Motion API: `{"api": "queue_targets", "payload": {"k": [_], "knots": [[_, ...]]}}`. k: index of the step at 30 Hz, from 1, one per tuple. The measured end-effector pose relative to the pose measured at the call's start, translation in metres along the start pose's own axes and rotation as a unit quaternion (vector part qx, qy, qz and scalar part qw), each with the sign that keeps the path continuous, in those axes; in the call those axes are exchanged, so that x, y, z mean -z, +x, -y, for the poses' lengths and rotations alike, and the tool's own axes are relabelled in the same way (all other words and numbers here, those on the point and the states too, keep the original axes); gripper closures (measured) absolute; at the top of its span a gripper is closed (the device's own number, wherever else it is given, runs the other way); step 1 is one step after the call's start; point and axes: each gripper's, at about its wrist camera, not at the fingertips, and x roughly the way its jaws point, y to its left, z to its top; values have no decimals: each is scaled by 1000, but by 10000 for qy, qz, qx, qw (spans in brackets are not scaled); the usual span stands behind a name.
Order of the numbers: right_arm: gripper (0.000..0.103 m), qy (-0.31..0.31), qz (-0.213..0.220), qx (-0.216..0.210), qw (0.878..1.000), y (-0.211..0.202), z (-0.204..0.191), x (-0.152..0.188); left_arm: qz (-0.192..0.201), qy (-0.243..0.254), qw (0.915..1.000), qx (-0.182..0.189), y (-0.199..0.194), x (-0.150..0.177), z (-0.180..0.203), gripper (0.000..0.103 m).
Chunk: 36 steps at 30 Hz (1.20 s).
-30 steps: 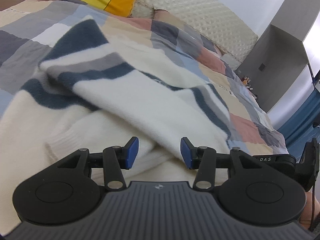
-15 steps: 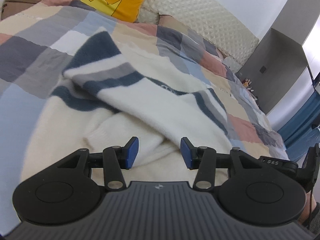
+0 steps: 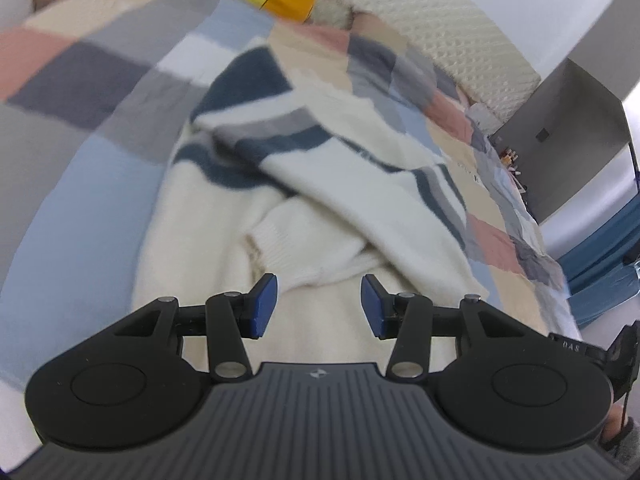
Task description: Fold large clothes
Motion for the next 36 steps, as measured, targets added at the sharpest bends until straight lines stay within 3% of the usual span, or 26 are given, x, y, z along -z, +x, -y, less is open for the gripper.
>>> {"api": "queue_targets", "payload": {"k": [6,11,18,27,33,36], "knots": [[49,-1228,-504,140,9911,-27,-14,-19,-512,-393,9978,-128,-9,-13,-37,51],[49,-1430,-1183,94,9826,-22,0,-26,-967,-938,9905,-262,1,-7,-73,51],[48,-851,-1658,24,9825,9,15,-13,-1396,-1457,9782,-492,24,17,-105,51],[49,-245,-1865,175,9820,36,7,16,-1336,-1717,9719,-902,24,24,-96,50],[50,6,-1942,-89,9809,37,3,42,-1307,-1900,9660,-1165,11,37,-93,50],[60,-79,-2038,-107,9789,38,-3,54,-1336,-2046,9616,-1252,10,45,-98,50]]}}
